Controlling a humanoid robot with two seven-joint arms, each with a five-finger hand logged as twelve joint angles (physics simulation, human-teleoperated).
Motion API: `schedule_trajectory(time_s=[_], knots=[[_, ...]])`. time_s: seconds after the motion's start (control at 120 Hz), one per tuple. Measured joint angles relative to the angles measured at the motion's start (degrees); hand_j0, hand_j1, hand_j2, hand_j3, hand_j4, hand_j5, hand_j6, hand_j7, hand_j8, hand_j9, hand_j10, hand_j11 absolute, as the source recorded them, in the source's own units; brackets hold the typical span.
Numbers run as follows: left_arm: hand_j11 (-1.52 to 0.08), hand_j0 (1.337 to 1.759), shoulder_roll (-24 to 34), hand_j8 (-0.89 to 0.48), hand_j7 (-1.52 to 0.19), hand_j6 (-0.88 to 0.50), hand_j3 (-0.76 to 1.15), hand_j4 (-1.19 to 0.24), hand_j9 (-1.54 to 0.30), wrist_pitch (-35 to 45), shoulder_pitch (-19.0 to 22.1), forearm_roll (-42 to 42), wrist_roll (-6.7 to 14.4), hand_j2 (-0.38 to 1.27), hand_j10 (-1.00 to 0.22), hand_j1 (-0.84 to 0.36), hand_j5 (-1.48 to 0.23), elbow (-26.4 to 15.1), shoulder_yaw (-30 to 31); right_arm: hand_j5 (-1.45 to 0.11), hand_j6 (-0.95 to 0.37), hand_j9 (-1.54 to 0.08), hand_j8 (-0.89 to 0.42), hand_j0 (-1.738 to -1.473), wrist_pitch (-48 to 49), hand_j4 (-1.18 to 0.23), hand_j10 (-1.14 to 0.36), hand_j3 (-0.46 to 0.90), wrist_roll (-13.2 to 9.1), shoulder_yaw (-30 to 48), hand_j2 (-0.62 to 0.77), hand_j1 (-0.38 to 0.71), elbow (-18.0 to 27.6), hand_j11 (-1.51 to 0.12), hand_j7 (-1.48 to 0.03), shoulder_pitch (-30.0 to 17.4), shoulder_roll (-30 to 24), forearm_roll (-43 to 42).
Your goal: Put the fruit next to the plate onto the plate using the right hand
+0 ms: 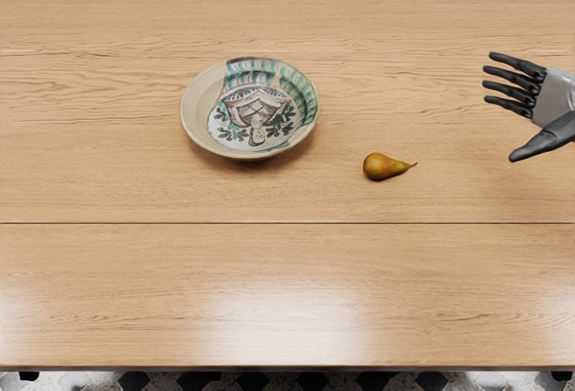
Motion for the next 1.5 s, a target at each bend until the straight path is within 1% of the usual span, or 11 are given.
schedule_trajectory(time_s=[0.15,0.2,0.242,0.392,0.5,0.583,0.683,0.792,0.942,1.117,1.5], knots=[[-0.03,1.658,0.0,-0.02,-0.03,-0.02,0.00,-0.02,-0.03,0.0,0.0,0.0,0.0,0.00,-0.02,0.32,-0.03,0.0,0.0,0.00,0.00,0.00,0.00,-1.658,0.0,0.00,0.00,0.00,-0.2,0.0,0.00,-0.35,-0.3,0.00,0.00,0.5,1.7,0.1],[-0.03,1.658,0.0,-0.02,-0.03,-0.02,0.00,-0.02,-0.03,0.0,0.0,0.0,0.0,0.00,-0.02,0.32,-0.03,0.0,0.0,0.00,0.00,0.00,0.00,-1.658,0.0,0.00,0.00,0.00,-2.0,0.0,0.00,-0.35,-0.3,0.00,0.00,1.2,2.9,0.2],[-0.03,1.658,0.0,-0.02,-0.03,-0.02,0.00,-0.02,-0.03,0.0,0.0,0.0,0.0,0.00,-0.02,0.32,-0.03,0.0,0.0,0.00,0.00,0.00,0.00,-1.658,0.0,0.00,0.00,0.00,-5.6,0.0,0.00,-0.35,-0.4,0.00,0.00,2.2,4.4,0.7],[-0.03,1.658,0.0,-0.02,-0.03,-0.02,0.00,-0.02,-0.03,0.0,0.0,0.0,0.0,0.00,-0.02,0.32,-0.03,0.0,0.0,0.00,0.00,0.00,0.00,-1.658,0.0,0.00,0.00,0.00,-22.8,-0.1,0.00,-0.35,-0.3,0.00,0.00,8.3,10.2,3.0],[-0.03,1.658,0.0,-0.02,-0.03,-0.02,0.00,-0.02,-0.03,0.0,0.0,0.0,0.0,0.00,-0.02,0.32,-0.03,0.0,0.0,0.00,0.00,0.00,0.00,-1.658,0.0,0.00,0.00,0.00,-33.0,-0.1,0.00,-0.35,0.9,0.00,0.00,13.1,11.9,3.4],[-0.03,1.658,0.0,-0.02,-0.03,-0.02,0.00,-0.02,-0.03,0.0,0.0,0.0,0.0,0.00,-0.02,0.32,-0.03,0.0,0.0,0.00,0.00,0.00,0.00,-1.658,-0.9,0.00,0.00,0.00,-39.1,-0.2,0.00,-0.35,6.0,0.00,0.00,15.9,12.3,1.8],[-0.03,1.658,0.0,-0.02,-0.03,-0.02,0.00,-0.02,-0.03,0.0,0.0,0.0,0.0,0.00,-0.02,0.32,-0.03,0.0,0.0,0.00,0.00,0.00,0.00,-1.658,-10.2,0.00,0.00,0.00,-43.1,-0.2,0.00,-0.35,13.7,0.00,0.00,19.1,12.5,-4.6],[-0.03,1.658,0.0,-0.02,-0.03,-0.02,0.00,-0.02,-0.03,0.0,0.0,0.0,0.0,0.00,-0.02,0.32,-0.03,0.0,0.0,0.00,0.00,0.00,0.00,-1.658,-23.1,0.00,0.00,0.00,-45.2,-0.6,0.00,-0.35,21.1,0.00,0.00,21.2,13.0,-11.5],[-0.03,1.658,0.0,-0.02,-0.03,-0.02,0.00,-0.02,-0.03,0.0,0.0,0.0,0.0,0.00,-0.02,0.32,-0.03,0.0,0.0,0.00,0.00,0.00,0.00,-1.658,-36.4,0.00,0.00,0.00,-46.1,-5.7,0.00,-0.35,24.1,0.00,0.00,22.2,18.4,-25.6],[-0.03,1.658,0.0,-0.02,-0.03,-0.02,0.00,-0.02,-0.03,0.0,0.0,0.0,0.0,0.00,-0.02,0.32,-0.03,0.0,0.0,0.00,0.00,0.00,0.00,-1.658,-45.8,0.00,0.00,0.00,-46.3,-12.2,0.00,-0.35,21.8,0.00,0.00,22.1,24.3,-37.7],[-0.03,1.658,0.0,-0.02,-0.03,-0.02,0.00,-0.02,-0.03,0.0,0.0,0.0,0.0,0.00,-0.02,0.32,-0.03,0.0,0.0,0.00,0.00,0.00,0.00,-1.658,-58.8,0.00,0.00,0.00,-46.4,-21.0,0.00,-0.35,16.7,0.00,0.00,20.0,29.8,-43.3]])
